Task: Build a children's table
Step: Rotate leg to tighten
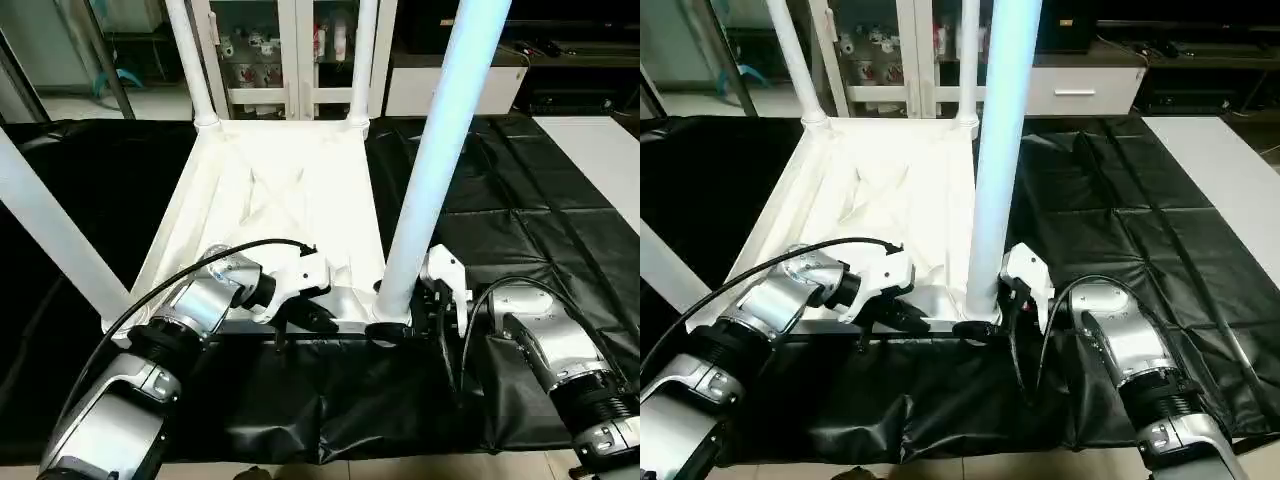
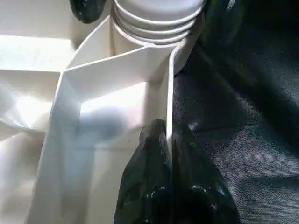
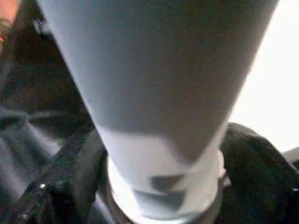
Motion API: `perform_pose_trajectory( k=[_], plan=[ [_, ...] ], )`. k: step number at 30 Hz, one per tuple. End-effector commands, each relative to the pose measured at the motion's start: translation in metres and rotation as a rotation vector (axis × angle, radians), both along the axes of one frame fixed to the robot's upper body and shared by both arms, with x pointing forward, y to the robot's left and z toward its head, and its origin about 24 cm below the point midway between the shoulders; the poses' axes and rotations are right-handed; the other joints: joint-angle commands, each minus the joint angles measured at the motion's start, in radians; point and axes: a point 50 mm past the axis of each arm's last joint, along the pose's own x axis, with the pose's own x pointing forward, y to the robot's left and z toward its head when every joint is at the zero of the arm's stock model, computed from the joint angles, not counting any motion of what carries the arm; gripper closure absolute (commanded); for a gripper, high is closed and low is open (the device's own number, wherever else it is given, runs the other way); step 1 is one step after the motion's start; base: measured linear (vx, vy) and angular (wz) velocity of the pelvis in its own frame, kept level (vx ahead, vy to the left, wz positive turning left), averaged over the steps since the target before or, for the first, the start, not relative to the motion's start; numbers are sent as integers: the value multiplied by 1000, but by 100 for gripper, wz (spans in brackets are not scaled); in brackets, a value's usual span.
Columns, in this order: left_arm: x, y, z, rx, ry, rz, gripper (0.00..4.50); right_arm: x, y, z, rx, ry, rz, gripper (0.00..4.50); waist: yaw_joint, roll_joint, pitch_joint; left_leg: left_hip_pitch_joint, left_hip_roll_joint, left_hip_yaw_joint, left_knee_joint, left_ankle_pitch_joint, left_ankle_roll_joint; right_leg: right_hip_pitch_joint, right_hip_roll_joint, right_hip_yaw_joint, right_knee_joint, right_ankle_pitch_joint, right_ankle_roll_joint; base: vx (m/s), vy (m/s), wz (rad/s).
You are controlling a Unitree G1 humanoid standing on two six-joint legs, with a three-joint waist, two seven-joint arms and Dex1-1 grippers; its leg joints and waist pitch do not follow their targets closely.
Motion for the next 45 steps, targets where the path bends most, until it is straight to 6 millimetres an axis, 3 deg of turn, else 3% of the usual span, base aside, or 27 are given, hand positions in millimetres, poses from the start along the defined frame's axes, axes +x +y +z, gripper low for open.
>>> perform_pose_trajectory(
  k=[1, 3, 4, 6, 9, 13, 18, 19, 21, 22, 23, 24, 26, 27, 28, 30, 31, 33, 34, 37, 40, 41, 42, 45],
  plan=[
    [-14, -8, -21, 58, 84, -55, 450, 2, -2, -2, -43, -13, -4, 94, -5, -7, -59, 11, 42, -15, -65, -195, 50, 47, -55, 33, -55, -141, -263, 0, 0, 0],
    [-15, -7, -22, 60, 84, -49, 450, 3, -2, -4, -39, -8, -20, 110, -5, -10, -57, 9, 42, -15, -65, -197, 56, 48, -55, 33, -55, -146, -264, 0, 0, 0],
    [-15, -7, -22, 58, 86, -46, 450, 3, -2, -4, -37, -4, -21, 117, -4, -19, -57, 9, 42, -16, -65, -197, 59, 49, -56, 33, -55, -166, -259, 0, 0, 0],
    [-15, -5, -21, 51, 91, -39, 450, 2, 0, -5, -32, 4, -12, 136, -6, -14, -54, 10, 44, -17, -69, -221, 53, 46, -58, 35, -61, -227, -243, 0, 0, 0],
    [-16, -4, -21, 48, 98, -37, 450, 0, 0, -5, -38, 14, 17, 158, -10, -7, -56, 12, 44, -18, -69, -231, 43, 46, -56, 35, -60, -213, -243, 0, 0, 0],
    [-16, -3, -22, 56, 101, -47, 450, 3, -2, -4, -28, 12, 14, 173, -12, -8, -58, 10, 41, -16, -65, -211, 52, 48, -52, 33, -55, -148, -262, 0, 0, 0],
    [-13, -4, -21, 48, 87, -15, 450, 4, 0, -5, 13, 13, -6, 176, -9, -7, -58, 10, 42, -17, -66, -220, 53, 48, -54, 32, -55, -160, -266, 0, 0, 0],
    [-9, -5, -21, 34, 73, 39, 450, 8, 5, -7, 68, 3, -74, 176, -12, -11, -56, 8, 42, -17, -67, -231, 53, 48, -55, 32, -58, -177, -266, 0, 0, 0],
    [-6, -6, -21, 20, 62, 83, 450, 12, 8, -8, 107, -5, -143, 176, -14, -9, -52, 8, 41, -17, -70, -250, 46, 47, -56, 32, -63, -216, -260, 0, 0, 0],
    [-1, -7, -21, 3, 46, 139, 450, 18, 12, -10, 143, -11, -231, 176, -19, -19, -49, 11, 41, -19, -74, -279, 36, 45, -60, 32, -69, -283, -246, 0, 0, 0],
    [2, -8, -20, -8, 37, 171, 450, 21, 14, -12, 163, -12, -283, 176, -25, -13, -43, 17, 39, -22, -78, -326, 16, 40, -63, 33, -80, -379, -224, 0, 0, 0],
    [6, -9, -20, -14, 17, 214, 450, 24, 17, -14, 176, -9, -336, 176, -30, -10, -44, 17, 37, -24, -79, -341, 7, 41, -64, 32, -82, -415, -212, 0, 0, 0],
    [9, -9, -21, -16, 0, 247, 450, 26, 20, -17, 177, -9, -373, 177, -44, -15, -42, 15, 35, -34, -87, -372, -11, 44, -65, 28, -93, -511, -157, 0, 0, 0],
    [10, -9, -21, -15, -8, 267, 450, 27, 21, -18, 174, -15, -395, 177, -51, -14, -41, 19, 34, -32, -85, -380, -8, 37, -64, 30, -99, -516, -152, 0, 0, 0],
    [17, -15, -23, -5, -65, 364, 450, 36, 28, -21, 172, -41, -558, 177, -54, -12, -42, 20, 34, -32, -85, -379, -9, 36, -64, 31, -98, -511, -154, 0, 0, 0],
    [21, -19, -22, -7, -96, 420, 450, 41, 32, -22, 175, -48, -662, 177, -64, -13, -41, 18, 31, -35, -86, -381, -17, 35, -61, 27, -99, -522, -150, 0, 0, 0],
    [22, -22, -21, -19, -101, 440, 450, 43, 34, -22, 181, -46, -698, 177, -66, -7, -43, 20, 30, -35, -86, -384, -16, 34, -62, 27, -100, -523, -147, 0, 0, 0],
    [27, -26, -18, -36, -131, 487, 450, 47, 39, -23, 185, -45, -759, 177, -72, -8, -43, 20, 30, -34, -86, -390, -9, 33, -59, 25, -103, -510, -149, 0, 0, 0],
    [29, -28, -17, -43, -149, 518, 450, 49, 43, -24, 186, -37, -800, 177, -75, -7, -45, 15, 31, -33, -88, -369, -5, 37, -57, 26, -99, -458, -163, 0, 0, 0],
    [43, -34, -10, -48, -263, 673, 450, 57, 55, -28, 159, -16, -1067, 177, -77, -7, -49, 19, 31, -31, -88, -355, -16, 35, -55, 25, -93, -396, -182, 0, 0, 0],
    [46, -35, -7, -55, -282, 701, 450, 60, 57, -26, 134, -45, -1179, 177, -76, -2, -52, 17, 30, -27, -86, -314, -14, 36, -54, 27, -86, -307, -198, 0, 0, 0],
    [49, -35, -4, -60, -314, 726, 450, 62, 63, -22, 107, -100, -1210, 177, -74, -2, -54, 15, 29, -24, -85, -298, -9, 39, -54, 28, -83, -272, -204, 0, 0, 0],
    [49, -36, -4, -61, -314, 728, 450, 62, 67, -21, 104, -112, -1201, 177, -73, 5, -57, 17, 28, -22, -81, -281, -3, 38, -53, 29, -78, -236, -211, 0, 0, 0],
    [49, -37, -4, -62, -310, 726, 450, 61, 71, -21, 116, -107, -1182, 177, -69, -2, -63, 16, 24, -16, -72, -220, 30, 44, -51, 29, -67, -125, -237, 52, 2, 4]
  ],
)
